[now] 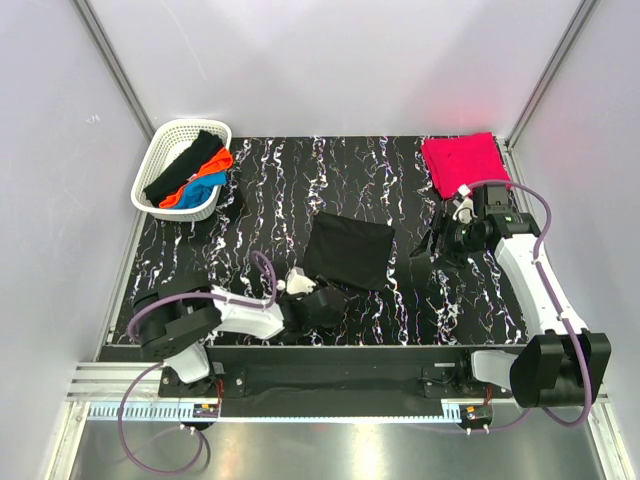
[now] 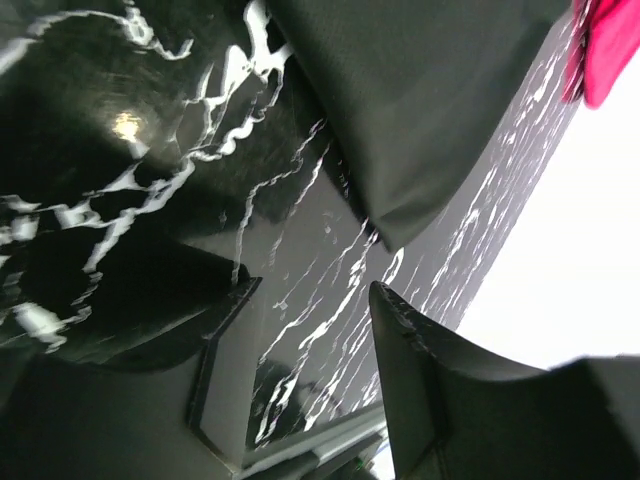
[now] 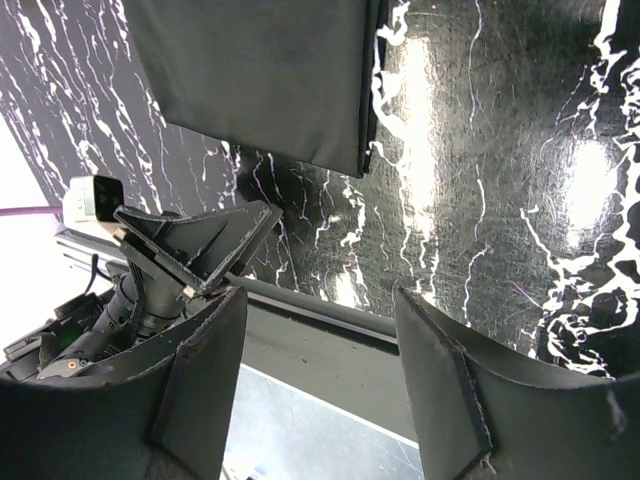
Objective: Fold and stack the t-shirts
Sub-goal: Neatly place the folded tshirt to the corner
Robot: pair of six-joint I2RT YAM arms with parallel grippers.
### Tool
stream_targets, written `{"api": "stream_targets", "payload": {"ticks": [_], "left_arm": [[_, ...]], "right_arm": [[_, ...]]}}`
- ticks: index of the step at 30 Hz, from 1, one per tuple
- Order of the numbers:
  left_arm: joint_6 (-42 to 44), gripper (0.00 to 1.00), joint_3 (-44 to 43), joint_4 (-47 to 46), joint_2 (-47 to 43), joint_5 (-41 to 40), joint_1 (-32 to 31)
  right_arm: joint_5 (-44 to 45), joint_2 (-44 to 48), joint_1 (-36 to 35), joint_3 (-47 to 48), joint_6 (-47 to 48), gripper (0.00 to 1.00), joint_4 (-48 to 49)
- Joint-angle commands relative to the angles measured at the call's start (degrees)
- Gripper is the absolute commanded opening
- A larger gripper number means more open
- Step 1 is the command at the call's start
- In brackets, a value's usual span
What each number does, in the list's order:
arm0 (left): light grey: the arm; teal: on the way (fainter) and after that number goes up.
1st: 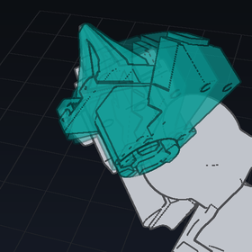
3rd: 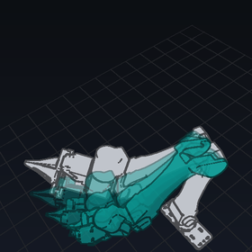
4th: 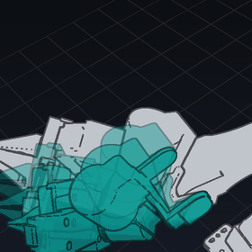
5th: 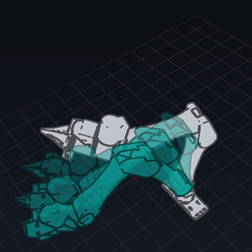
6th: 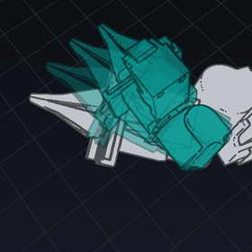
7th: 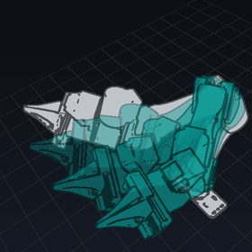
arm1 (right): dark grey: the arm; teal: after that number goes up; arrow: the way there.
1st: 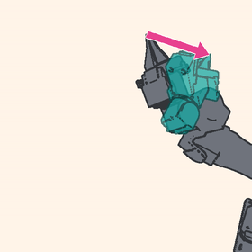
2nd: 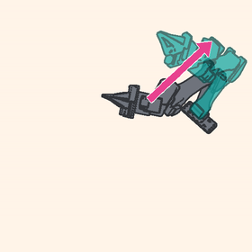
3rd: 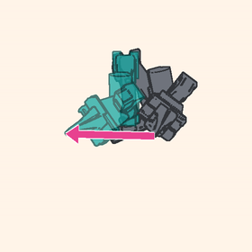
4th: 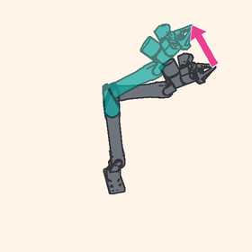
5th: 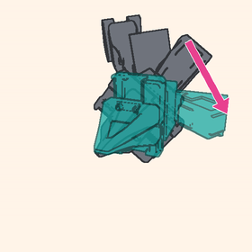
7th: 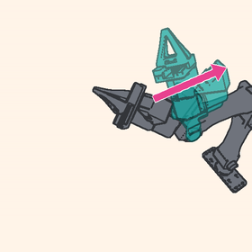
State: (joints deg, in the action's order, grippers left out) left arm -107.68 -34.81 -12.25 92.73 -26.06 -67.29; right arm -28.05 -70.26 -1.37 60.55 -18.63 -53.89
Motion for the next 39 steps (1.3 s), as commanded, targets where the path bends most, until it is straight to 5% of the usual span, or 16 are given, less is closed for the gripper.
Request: {"api": "stream_targets", "payload": {"ticks": [1, 12, 28, 35, 39], "left_arm": [[-4.2, 0.48, -4.2, 1.2, 2.0, -4.9, 0.1], [-18.0, 0.45, -8.0, 5.9, 9.8, -3.9, 1.5], [-18.5, 0.43, -12.0, 5.5, 16.9, -3.1, 3.7], [-16.9, 0.23, -9.1, 0.2, 15.9, -3.5, 3.7], [-13.3, 0.00, -6.0, -4.1, 13.5, -3.5, 4.5]], "right_arm": [[0.4, 1.4, 0.2, -0.2, -0.2, 0.67, 1.3], [0.8, 0.3, 0.2, 0.8, 0.5, 0.67, 1.2], [0.0, -3.2, 0.2, 3.0, 0.2, 0.68, 1.6], [-1.0, -6.0, 0.3, 2.4, -0.5, 0.68, 3.1], [-2.3, -8.9, 0.2, 1.8, -1.2, 0.68, 5.0]]}}
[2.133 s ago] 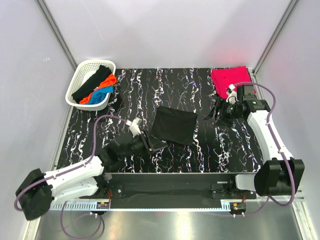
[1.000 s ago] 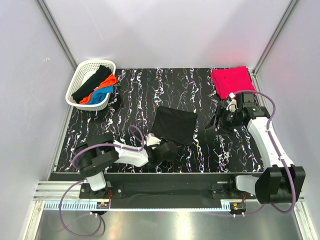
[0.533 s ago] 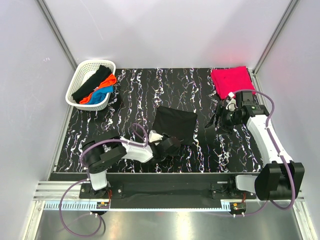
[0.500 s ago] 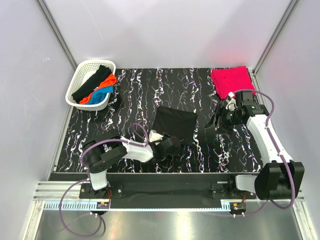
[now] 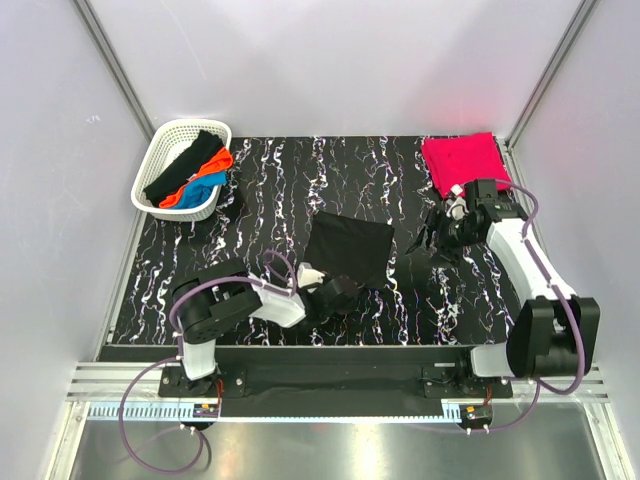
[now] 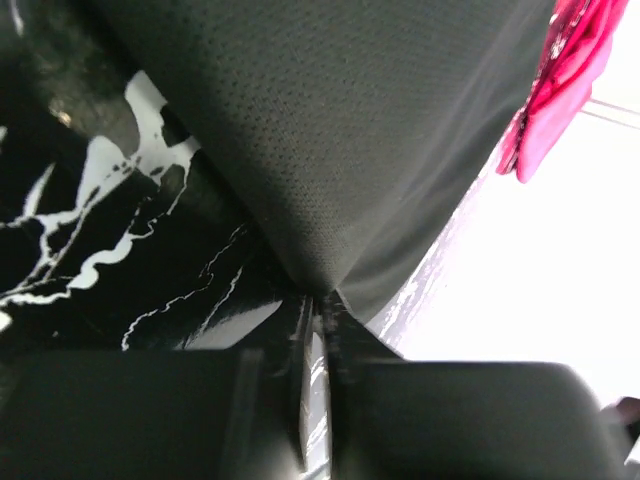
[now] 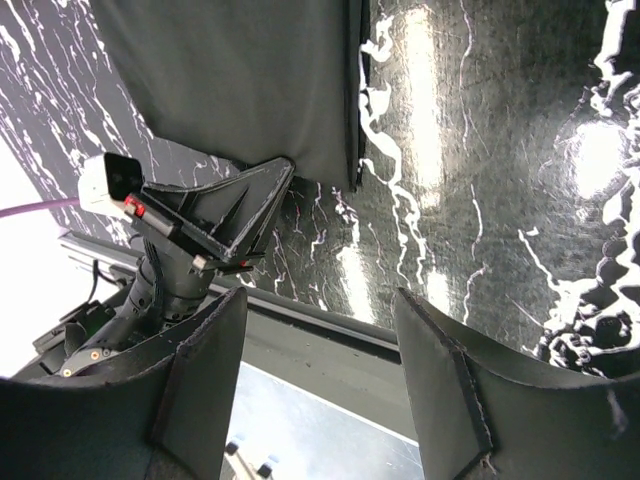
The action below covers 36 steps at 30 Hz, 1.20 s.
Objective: Fold and stack the t-shirts
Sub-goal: Neatly place the folded tshirt to the corner
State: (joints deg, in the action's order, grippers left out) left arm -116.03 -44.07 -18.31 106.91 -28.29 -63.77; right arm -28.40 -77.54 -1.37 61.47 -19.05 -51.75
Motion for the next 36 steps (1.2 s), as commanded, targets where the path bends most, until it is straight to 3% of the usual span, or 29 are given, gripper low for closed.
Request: {"api": "stream_targets", "payload": {"ticks": [1, 6, 16, 36], "left_arm": [[-4.7, 0.00, 3.6, 1.5, -1.8, -1.1, 1.2], [-3.0, 0.00, 6.4, -1.6, -5.6, 1.7, 3.1], [-0.2, 0.00, 6.5, -4.8, -10.7, 6.8, 5.8], [3.4, 0.00, 5.4, -3.7, -17.0, 11.6, 8.3]], "right_arm": [[-4.0, -2.3, 0.2, 0.7, -0.8, 0.68, 3.7], [-11.3, -8.4, 0.3, 0.1, -0.9, 0.75, 8.7], [-21.8, -18.3, 0.2, -1.4, -1.9, 0.78, 19.0], [-26.0, -29.6, -0.4, -2.0, -7.0, 0.77, 27.2]]}}
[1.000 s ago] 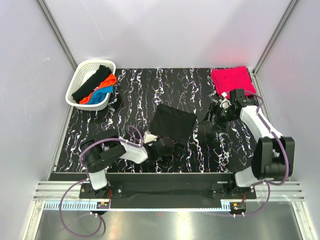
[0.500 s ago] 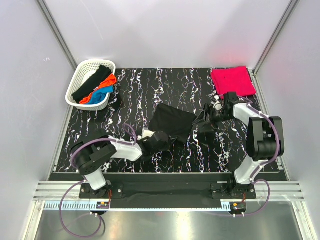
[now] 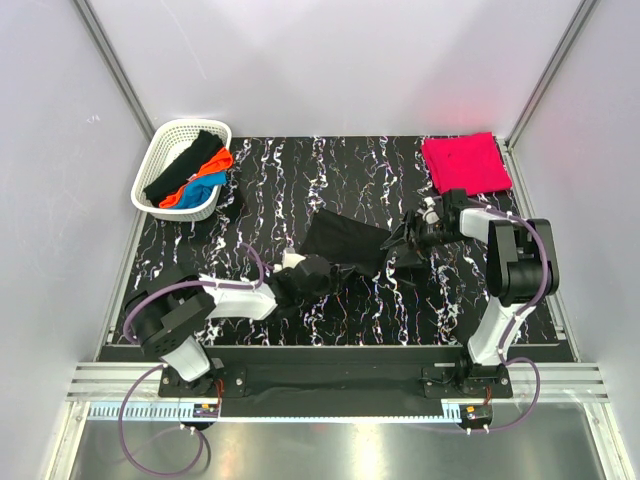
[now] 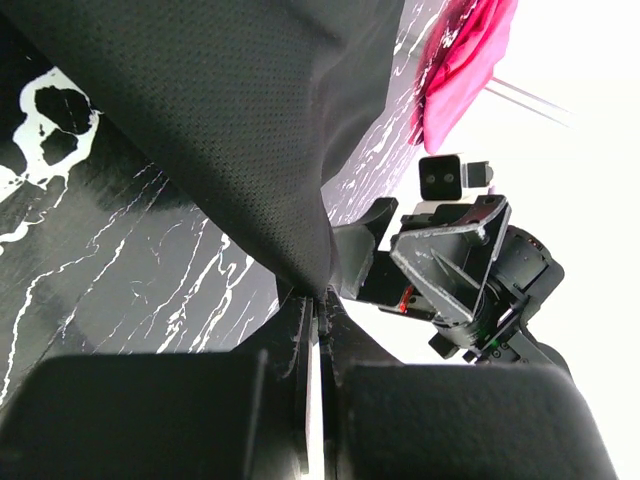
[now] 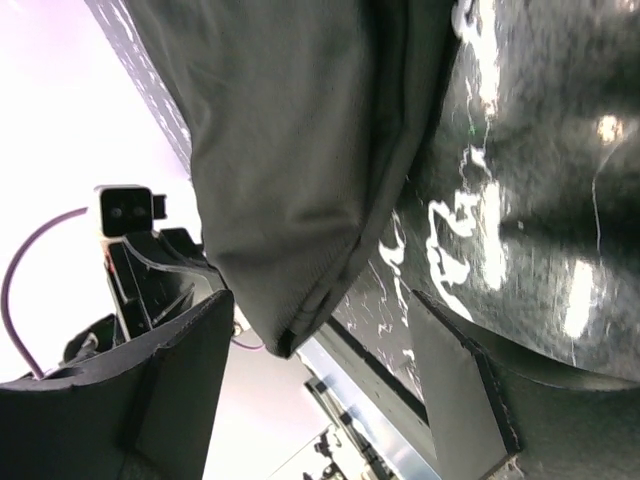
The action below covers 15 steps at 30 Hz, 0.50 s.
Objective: Fold and stack the t-shirts
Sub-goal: Neatly place the folded tshirt to the corner
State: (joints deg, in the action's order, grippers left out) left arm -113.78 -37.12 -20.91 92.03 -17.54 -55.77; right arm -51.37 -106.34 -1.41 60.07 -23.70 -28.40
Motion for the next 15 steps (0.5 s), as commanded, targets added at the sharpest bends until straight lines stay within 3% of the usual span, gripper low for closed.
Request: {"api": "stream_targets", "payload": {"ticks": [1, 15], "left_arm": [[1.2, 0.00, -1.6, -0.9, -2.1, 0.8, 0.3], [0.9, 0.00, -0.3, -1.6, -4.2, 0.2, 1.0]], "right_arm": [[-3.2, -1.1, -0.6, -0.9, -3.0, 0.77, 5.5], [0.4, -3.1, -3.0, -3.6, -10.9, 0.73, 13.0]]}}
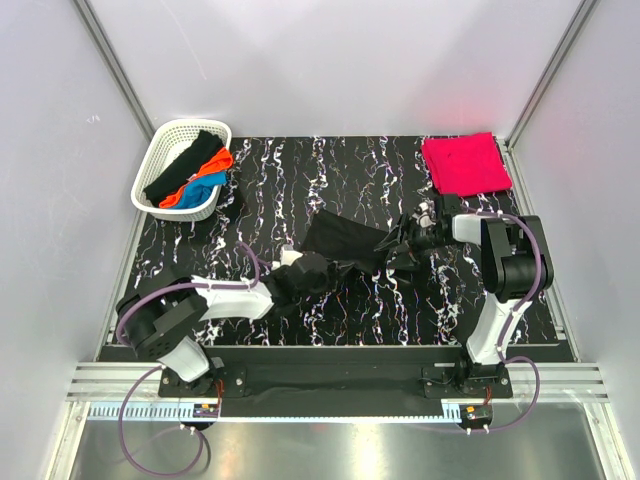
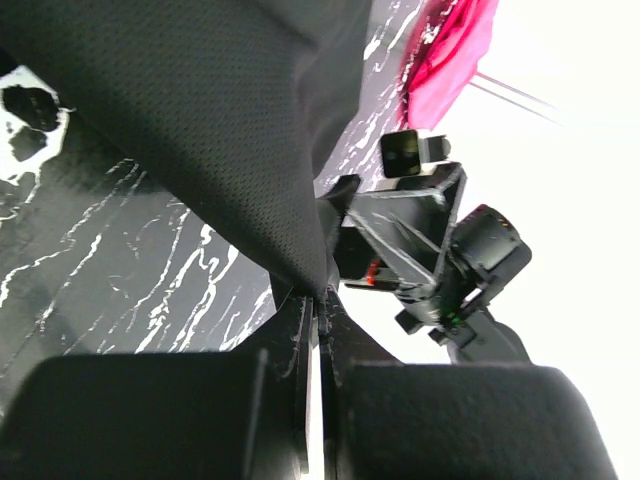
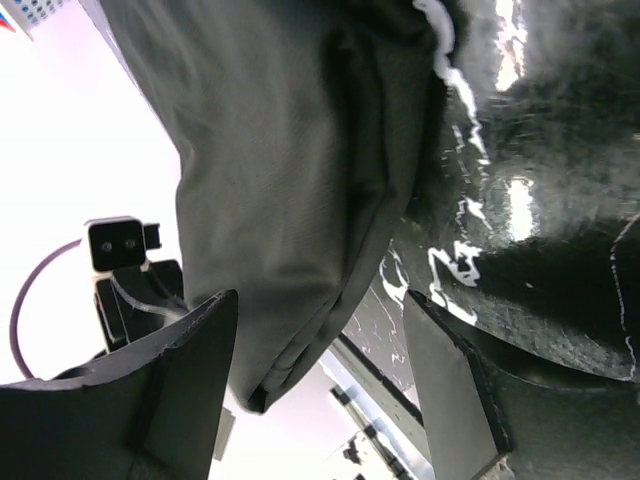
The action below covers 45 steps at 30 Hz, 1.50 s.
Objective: Fold and stack the t-shirts
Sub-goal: Neatly place the folded tshirt to the corner
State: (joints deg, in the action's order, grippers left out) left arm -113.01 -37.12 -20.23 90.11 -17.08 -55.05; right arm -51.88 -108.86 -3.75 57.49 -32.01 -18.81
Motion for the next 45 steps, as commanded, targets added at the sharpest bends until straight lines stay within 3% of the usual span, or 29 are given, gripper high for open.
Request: {"api": "stream_targets", "payload": {"ticks": [1, 22, 28, 30, 32, 33, 36, 39, 45], "left_arm": [[0.2, 0.00, -0.5, -2.0, -2.3, -0.2, 0.3], [1.3, 0.00, 0.0, 0.3, -5.9, 0.3, 0.3], [1.6, 0.00, 1.0, 0.7, -6.7, 1.7, 0.3], [1.6, 0.02, 1.6, 0.0, -6.4, 2.4, 0.3], [2.1, 0.03, 2.1, -0.7, -6.2, 3.2, 0.2], [2.6, 0.05, 2.9, -1.6, -6.2, 4.0, 0.3], [5.4, 0.14, 5.3, -6.0, -6.4, 6.9, 0.3], [9.4, 0.20, 7.7, -8.2, -7.8, 9.6, 0.3], [24.4, 0.20, 13.8, -2.7, -16.6, 26.2, 1.8]], "right_arm": [[1.1, -0.5, -0.8, -1.3, -3.8, 0.73, 4.1], [11.4, -1.6, -3.4, -8.8, -24.0, 0.67, 27.8], [12.2, -3.0, -5.6, -9.9, -27.9, 0.59, 36.2], [12.6, -3.6, -5.9, -9.6, -27.4, 0.43, 36.6], [12.8, -3.7, -6.0, -9.7, -27.1, 0.35, 38.1], [12.8, -3.6, -5.9, -9.5, -26.1, 0.24, 38.0], [13.9, -2.2, -5.8, -7.4, -20.3, 0.08, 33.2], [17.2, 0.5, -5.9, -3.9, -12.0, 0.03, 22.6], [26.3, 7.2, -6.0, 0.5, 2.2, 0.00, 3.4]]}}
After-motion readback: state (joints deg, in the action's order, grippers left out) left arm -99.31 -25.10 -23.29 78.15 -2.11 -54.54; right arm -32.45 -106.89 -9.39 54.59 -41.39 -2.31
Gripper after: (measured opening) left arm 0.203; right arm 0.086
